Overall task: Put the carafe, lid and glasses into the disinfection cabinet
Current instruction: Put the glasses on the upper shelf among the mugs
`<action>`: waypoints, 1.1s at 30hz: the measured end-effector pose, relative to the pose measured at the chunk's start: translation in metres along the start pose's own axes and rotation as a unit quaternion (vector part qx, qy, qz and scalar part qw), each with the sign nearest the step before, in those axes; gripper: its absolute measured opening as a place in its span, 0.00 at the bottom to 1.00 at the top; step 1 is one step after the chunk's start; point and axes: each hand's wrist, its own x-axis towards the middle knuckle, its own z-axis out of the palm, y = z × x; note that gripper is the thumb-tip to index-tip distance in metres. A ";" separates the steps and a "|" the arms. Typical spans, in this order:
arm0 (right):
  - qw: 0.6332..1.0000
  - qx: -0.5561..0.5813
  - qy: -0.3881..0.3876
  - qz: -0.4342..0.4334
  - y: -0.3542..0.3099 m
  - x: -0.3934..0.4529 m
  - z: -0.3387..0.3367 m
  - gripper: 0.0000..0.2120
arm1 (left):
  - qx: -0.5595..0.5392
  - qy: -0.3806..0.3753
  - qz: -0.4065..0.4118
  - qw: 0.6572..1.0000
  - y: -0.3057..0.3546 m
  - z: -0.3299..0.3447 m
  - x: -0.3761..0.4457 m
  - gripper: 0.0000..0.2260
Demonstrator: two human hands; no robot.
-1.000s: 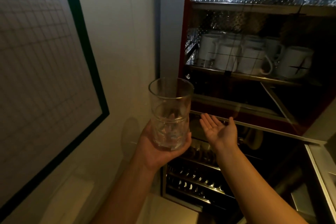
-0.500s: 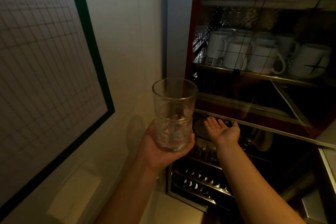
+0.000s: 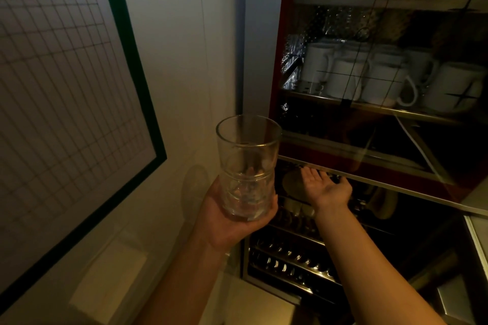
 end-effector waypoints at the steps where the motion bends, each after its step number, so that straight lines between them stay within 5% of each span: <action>1: 1.000 -0.003 -0.001 -0.001 0.000 0.000 -0.001 0.32 | -0.004 -0.001 0.002 1.000 0.001 -0.001 -0.002 0.23; 25: 0.991 -0.114 0.011 -0.065 0.015 -0.070 -0.023 0.30 | -0.007 -0.005 -0.009 1.000 0.013 -0.025 -0.031 0.25; 30: 0.938 -0.313 0.021 -0.144 0.025 -0.088 -0.028 0.23 | -0.014 0.017 0.008 1.000 0.008 -0.019 -0.038 0.23; 33: 0.840 -0.462 0.010 -0.286 0.034 -0.106 -0.022 0.16 | -0.029 0.035 0.023 0.999 0.004 -0.016 -0.039 0.24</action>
